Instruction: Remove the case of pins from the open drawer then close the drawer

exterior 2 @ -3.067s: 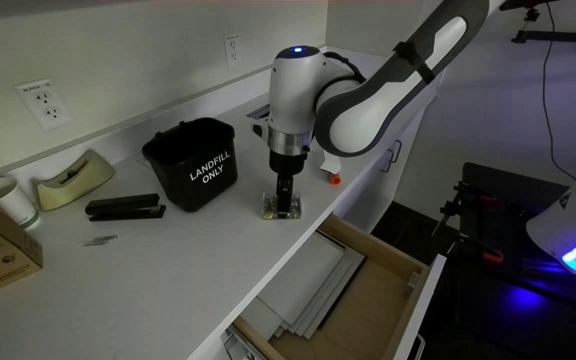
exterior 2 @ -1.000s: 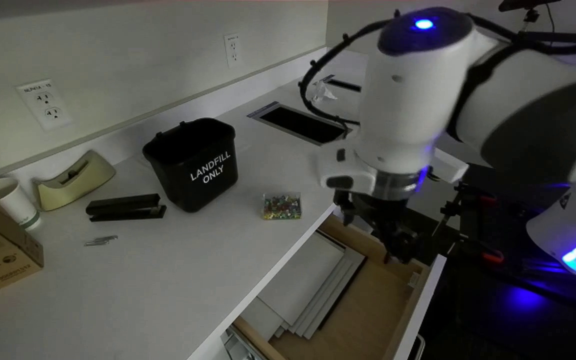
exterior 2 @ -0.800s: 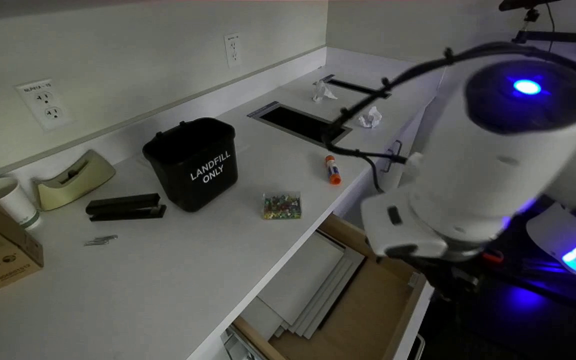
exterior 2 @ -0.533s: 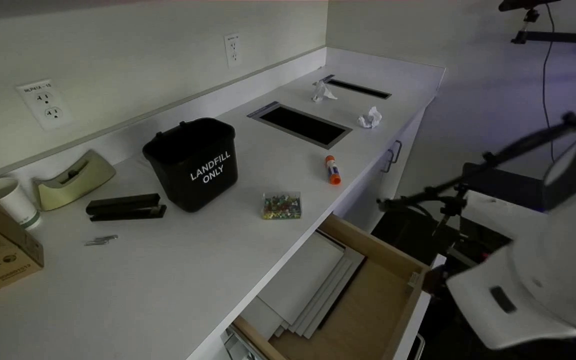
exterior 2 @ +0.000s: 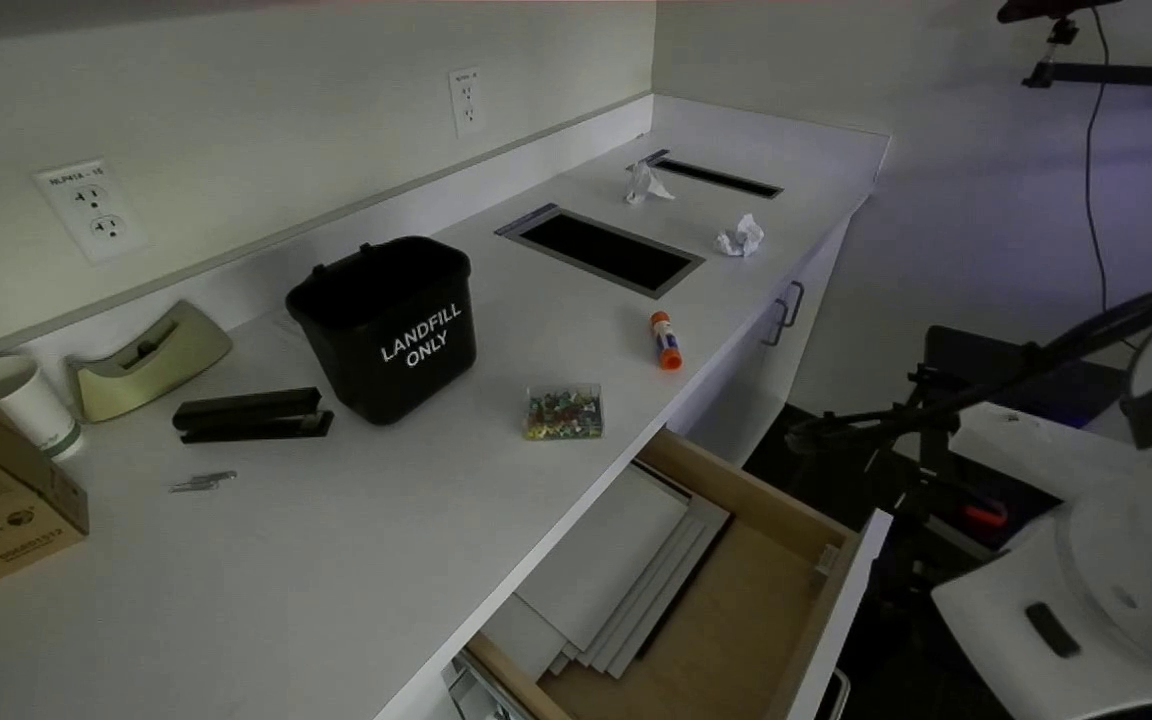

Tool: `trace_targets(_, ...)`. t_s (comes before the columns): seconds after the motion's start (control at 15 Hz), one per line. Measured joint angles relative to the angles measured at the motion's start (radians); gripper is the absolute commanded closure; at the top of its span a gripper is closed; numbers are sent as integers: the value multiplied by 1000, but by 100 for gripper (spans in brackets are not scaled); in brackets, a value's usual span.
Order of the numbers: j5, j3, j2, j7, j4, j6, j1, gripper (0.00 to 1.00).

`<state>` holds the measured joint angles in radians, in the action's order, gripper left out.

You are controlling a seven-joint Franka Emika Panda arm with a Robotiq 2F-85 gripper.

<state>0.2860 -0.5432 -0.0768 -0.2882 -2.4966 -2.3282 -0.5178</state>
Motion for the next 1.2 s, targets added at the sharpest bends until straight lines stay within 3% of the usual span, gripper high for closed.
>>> trace_targets(0.07, 18, 0, -1, -2, 0, 1, -2, 0)
trace_targets(0.13, 63, -1, -7, -8, 0, 1, -5, 9)
trace_targets(0.2, 115, -1, -16, -18, -1, 1, -9, 28)
trace_targets(0.4, 287, -1, -47, -25, -4, -21, -17, 51)
trace_targets(0.8, 500, 2, -132, -125, -11, -231, -14, 97)
trace_targets(1.2, 651, 17, -257, -317, -2, -299, -10, 99)
